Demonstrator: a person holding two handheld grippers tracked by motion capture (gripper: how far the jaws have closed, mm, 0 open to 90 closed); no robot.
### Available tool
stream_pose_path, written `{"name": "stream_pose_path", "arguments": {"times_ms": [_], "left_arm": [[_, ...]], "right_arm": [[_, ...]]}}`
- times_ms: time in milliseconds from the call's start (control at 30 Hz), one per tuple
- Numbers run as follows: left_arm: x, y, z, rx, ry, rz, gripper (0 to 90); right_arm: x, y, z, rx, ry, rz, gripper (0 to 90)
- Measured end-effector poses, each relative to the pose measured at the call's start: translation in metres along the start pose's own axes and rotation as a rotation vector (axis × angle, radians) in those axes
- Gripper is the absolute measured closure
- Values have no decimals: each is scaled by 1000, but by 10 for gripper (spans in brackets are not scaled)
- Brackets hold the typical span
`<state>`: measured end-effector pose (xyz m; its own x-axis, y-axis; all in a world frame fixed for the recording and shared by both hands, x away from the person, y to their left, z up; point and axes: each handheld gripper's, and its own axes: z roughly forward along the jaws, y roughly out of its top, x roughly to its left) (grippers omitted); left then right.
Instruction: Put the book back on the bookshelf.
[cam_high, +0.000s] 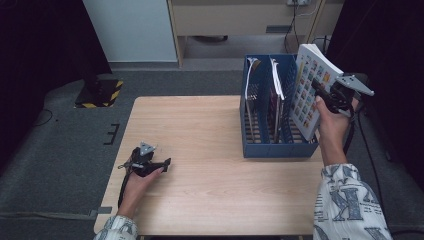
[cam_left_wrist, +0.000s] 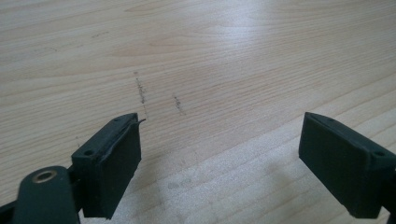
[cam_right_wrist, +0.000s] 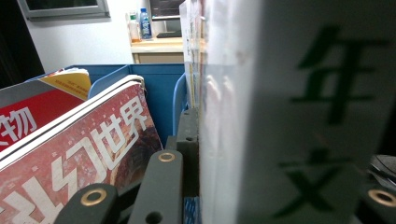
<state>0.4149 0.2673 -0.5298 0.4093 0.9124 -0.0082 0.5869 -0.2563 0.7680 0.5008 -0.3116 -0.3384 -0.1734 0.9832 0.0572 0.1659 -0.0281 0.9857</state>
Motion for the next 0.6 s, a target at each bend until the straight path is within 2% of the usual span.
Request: {"name": "stream_pose_path", "arguments": {"times_ms": [167,267,600], "left_arm": [[-1,0,-1,-4,-3,-1,128],[-1,0,0,0,-3,0,128],[-1,0,0,-4,2,1,129]], "right_arm": [[4,-4,5,-1,-1,-1,740],[6,-5,8,-4,0,-25,740],[5,-7,9,-8,5,-16,740]]}}
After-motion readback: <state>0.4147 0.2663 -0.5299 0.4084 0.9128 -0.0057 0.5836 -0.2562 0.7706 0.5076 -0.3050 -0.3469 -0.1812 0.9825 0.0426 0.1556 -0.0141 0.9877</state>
